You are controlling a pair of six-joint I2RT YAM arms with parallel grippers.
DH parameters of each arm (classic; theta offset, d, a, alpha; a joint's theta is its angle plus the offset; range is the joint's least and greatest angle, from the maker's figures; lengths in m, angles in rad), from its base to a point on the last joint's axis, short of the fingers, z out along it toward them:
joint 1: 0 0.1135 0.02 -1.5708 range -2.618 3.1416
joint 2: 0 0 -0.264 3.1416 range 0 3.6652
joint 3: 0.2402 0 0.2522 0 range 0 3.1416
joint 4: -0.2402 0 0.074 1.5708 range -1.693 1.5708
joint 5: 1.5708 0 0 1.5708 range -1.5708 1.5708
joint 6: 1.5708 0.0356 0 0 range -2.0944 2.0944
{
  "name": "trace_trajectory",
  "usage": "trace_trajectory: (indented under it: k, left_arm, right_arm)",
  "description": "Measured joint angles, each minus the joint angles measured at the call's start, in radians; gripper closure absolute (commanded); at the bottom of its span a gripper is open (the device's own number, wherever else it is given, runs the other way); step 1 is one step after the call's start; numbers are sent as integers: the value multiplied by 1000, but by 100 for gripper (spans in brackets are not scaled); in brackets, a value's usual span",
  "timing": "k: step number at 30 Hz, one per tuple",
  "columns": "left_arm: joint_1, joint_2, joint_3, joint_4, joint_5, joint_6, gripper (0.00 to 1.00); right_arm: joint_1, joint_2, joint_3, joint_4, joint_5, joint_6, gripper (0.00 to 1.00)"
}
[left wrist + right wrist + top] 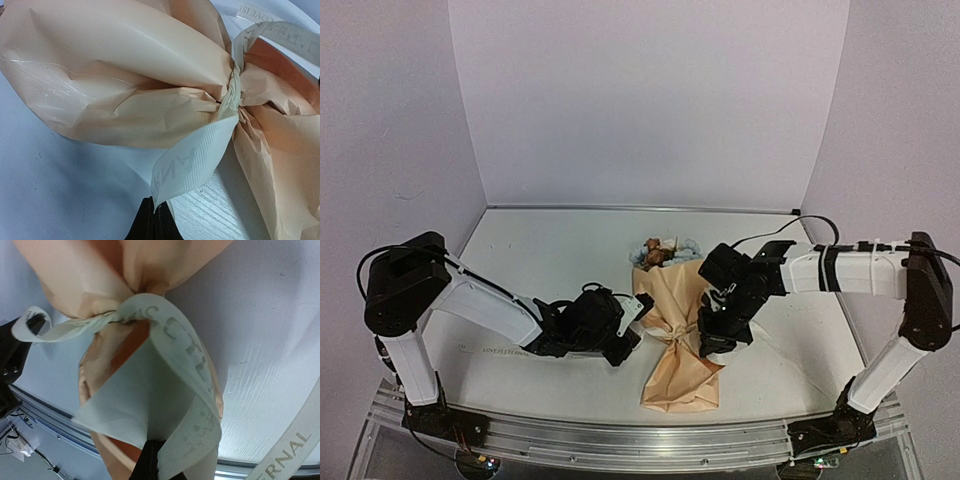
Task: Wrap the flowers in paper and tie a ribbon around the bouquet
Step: Cross the half-tied ribbon over the folded bouquet.
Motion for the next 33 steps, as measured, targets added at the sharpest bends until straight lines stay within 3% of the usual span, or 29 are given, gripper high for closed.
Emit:
trace_trajectory:
  k: [9, 18, 25, 33]
  left_arm:
    - [16, -5, -2, 0, -26, -50, 100]
    - [95, -127, -67, 33, 26, -117, 100]
    - [93, -208, -43, 34, 130, -39, 100]
    - [52, -153, 136, -26, 284, 90, 99]
  right_arm:
    - [3, 118, -148, 145, 26, -6, 100]
    - [33, 115, -162, 246, 79, -63, 100]
    - [37, 114, -154, 243, 87, -91, 100]
    - [36, 115, -115, 220, 86, -88, 100]
